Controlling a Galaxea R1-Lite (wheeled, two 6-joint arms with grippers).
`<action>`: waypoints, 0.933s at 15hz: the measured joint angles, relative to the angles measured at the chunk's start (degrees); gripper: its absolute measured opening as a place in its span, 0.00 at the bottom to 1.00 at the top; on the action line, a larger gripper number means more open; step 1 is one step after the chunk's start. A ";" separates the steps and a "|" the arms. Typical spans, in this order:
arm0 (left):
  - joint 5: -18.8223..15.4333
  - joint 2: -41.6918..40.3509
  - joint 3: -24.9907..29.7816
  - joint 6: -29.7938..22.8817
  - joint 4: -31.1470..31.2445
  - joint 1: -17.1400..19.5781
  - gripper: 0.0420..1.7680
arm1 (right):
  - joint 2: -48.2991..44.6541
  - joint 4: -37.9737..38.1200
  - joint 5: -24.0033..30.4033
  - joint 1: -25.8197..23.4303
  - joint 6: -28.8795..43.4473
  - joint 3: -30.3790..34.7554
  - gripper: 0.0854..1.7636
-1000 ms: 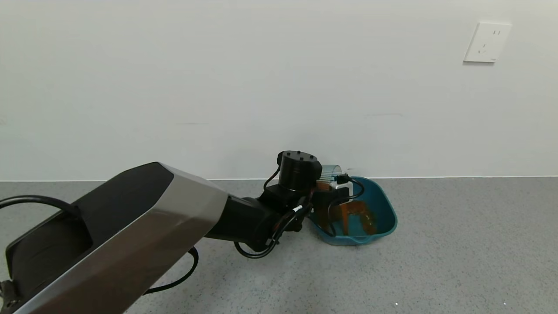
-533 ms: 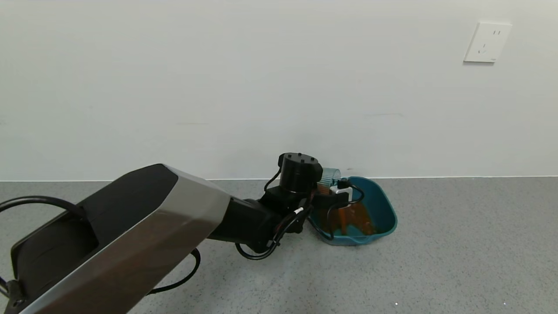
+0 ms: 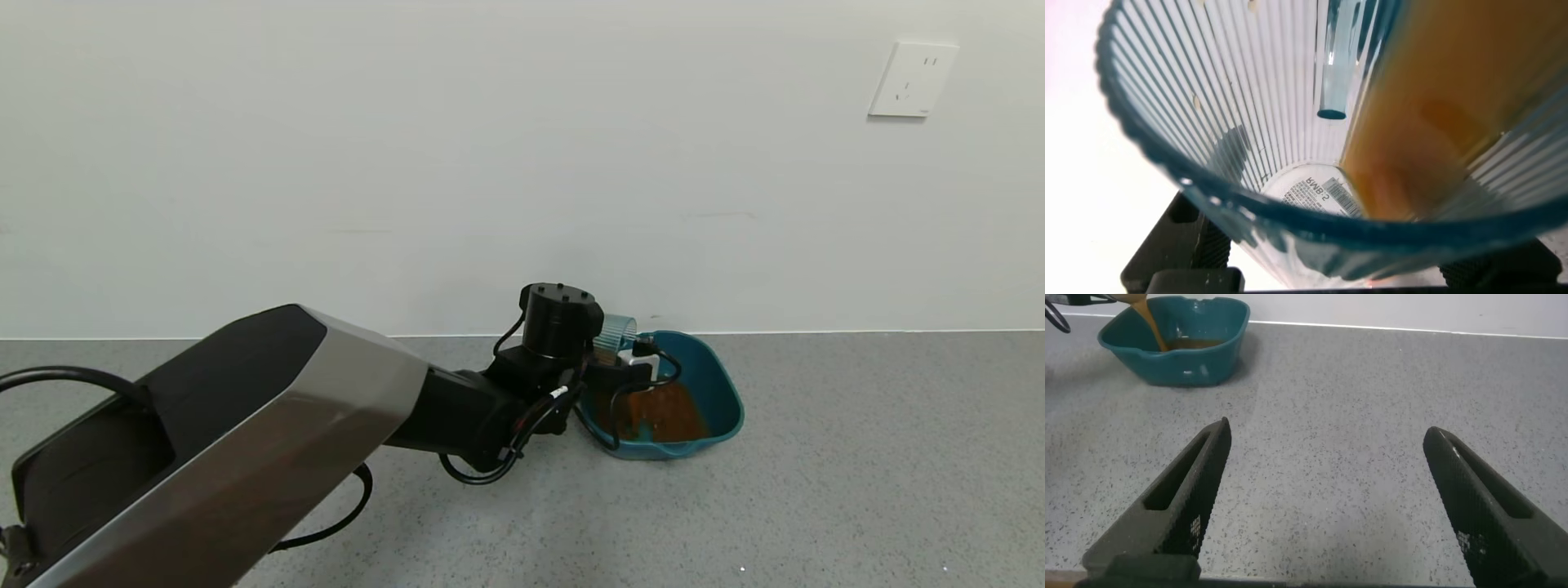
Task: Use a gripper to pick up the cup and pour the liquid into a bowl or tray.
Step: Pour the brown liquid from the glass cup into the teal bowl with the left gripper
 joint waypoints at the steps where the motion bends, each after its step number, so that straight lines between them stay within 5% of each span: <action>1: 0.11 0.00 -0.24 0.57 0.11 -0.01 0.74 | 0.00 0.00 0.00 0.00 0.00 0.00 0.97; 14: 1.13 -0.44 -0.68 11.91 -1.62 -0.52 0.74 | 0.00 0.00 0.00 0.00 0.00 0.00 0.97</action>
